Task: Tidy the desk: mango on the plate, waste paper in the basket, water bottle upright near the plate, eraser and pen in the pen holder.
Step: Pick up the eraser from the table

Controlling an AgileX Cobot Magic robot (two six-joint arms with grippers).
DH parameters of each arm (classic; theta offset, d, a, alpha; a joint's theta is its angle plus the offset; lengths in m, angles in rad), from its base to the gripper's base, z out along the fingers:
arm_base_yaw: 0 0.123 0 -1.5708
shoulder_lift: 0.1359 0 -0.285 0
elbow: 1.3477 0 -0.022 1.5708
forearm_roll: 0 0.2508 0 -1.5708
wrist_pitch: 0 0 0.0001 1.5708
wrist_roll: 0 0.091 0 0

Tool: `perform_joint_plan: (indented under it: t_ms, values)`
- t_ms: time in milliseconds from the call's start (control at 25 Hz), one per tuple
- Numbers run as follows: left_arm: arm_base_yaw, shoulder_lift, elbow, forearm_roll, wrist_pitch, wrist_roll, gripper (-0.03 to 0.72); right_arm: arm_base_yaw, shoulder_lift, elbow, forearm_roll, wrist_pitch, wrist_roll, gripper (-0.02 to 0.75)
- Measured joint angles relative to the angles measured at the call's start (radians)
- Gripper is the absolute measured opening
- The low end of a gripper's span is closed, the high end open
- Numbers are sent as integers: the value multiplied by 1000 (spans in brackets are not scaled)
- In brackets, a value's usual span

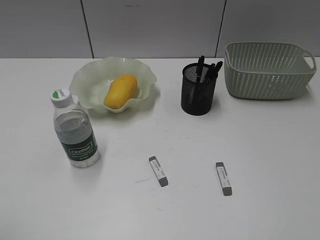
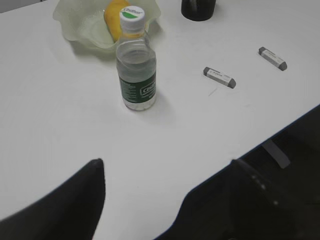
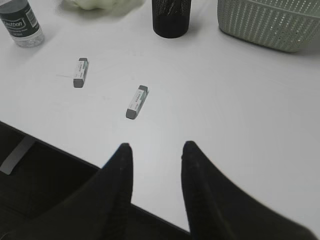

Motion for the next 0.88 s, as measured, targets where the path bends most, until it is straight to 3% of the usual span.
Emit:
perform_joint_plan:
  t_ms: [120,200,320,480,680,880]
  values:
    - [17,-23,0,-2,0,2,561,0,136,-14,0,-85,0,276]
    - [65,-43,0,-2,0,2,561,0,280,-17,2,-163,0,276]
    - [166,-52,0,-2,0,3,561,0,562,-39,44,-271,-3,277]
    - [330,-57,0,-3,0,3,561,9,953,-154,193,-370,-105,293]
    - [509,-123,0,-3,0,3,561,110,1332,-379,262,-403,-178,298]
    - [627,-143,0,-4,0,3,561,203,1610,-585,262,-366,-184,300]
